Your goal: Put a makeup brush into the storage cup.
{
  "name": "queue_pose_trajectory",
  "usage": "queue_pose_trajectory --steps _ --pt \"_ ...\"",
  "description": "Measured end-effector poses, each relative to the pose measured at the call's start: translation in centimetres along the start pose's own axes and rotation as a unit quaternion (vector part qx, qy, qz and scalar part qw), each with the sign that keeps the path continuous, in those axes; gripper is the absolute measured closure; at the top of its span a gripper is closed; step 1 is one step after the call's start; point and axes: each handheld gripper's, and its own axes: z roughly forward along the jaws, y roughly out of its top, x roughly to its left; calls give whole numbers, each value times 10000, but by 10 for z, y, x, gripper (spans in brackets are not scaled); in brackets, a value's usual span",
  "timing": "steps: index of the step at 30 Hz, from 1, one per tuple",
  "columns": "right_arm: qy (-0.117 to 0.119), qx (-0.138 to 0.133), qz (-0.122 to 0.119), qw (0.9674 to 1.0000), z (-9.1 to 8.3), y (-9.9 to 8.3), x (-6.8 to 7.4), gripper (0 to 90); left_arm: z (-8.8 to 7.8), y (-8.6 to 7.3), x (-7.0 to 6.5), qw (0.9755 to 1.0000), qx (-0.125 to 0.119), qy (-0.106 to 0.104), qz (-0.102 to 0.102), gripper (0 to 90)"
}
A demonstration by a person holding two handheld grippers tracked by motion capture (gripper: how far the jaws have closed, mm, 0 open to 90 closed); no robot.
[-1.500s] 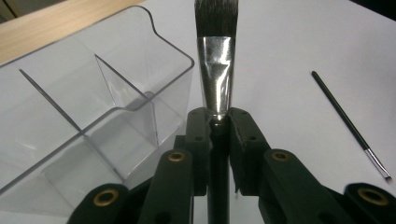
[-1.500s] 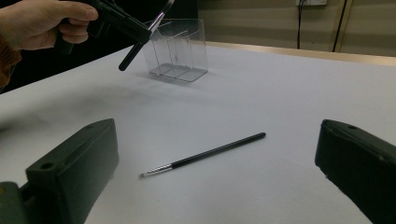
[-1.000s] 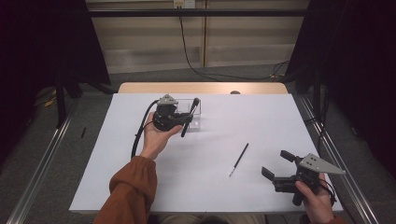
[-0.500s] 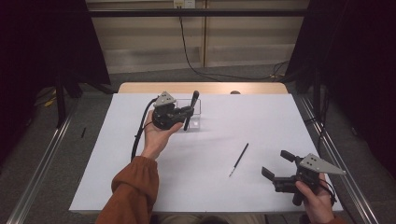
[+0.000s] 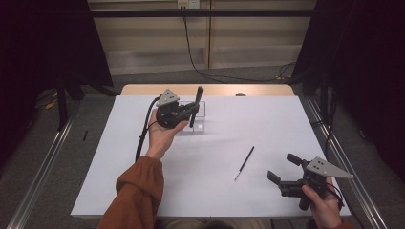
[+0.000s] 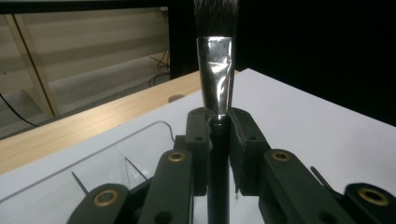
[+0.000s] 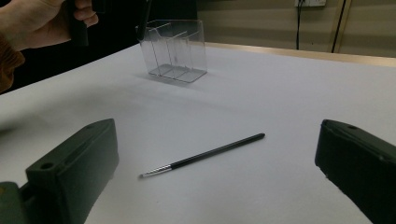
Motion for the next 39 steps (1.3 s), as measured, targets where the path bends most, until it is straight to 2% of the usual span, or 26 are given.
queue_pose_trajectory --steps 3,4,10,16,18,20,24,26,27,34,39 --pt "6 -1 -6 10000 0 0 0 0 3 4 -1 9999 -1 41 119 791" --pt "6 7 -7 10000 0 0 0 0 4 5 0 10000 -32 35 71 790" --pt "13 -8 -3 10000 0 0 0 0 12 10 1 9998 -115 98 160 791" --pt "18 -7 -4 10000 0 0 0 0 17 19 3 9995 -240 155 165 791" --pt "24 -18 7 10000 -1 0 0 0 19 20 5 9994 -276 151 104 791" --pt "16 -19 14 10000 -1 0 0 0 22 21 7 9992 -323 228 88 790" --pt "19 -24 -2 10000 -1 0 0 0 26 19 13 9988 -333 347 61 790" --pt "18 -17 12 10000 -1 0 0 0 29 17 15 9987 -348 360 -39 790" --pt "22 -20 10 10000 -1 0 0 0 31 16 16 9988 -313 387 22 790" --pt "20 -25 9 10000 -1 0 0 0 39 12 14 9987 -303 407 42 791" --pt "31 -36 -17 10000 -1 0 0 0 45 6 14 9988 -181 442 85 790"
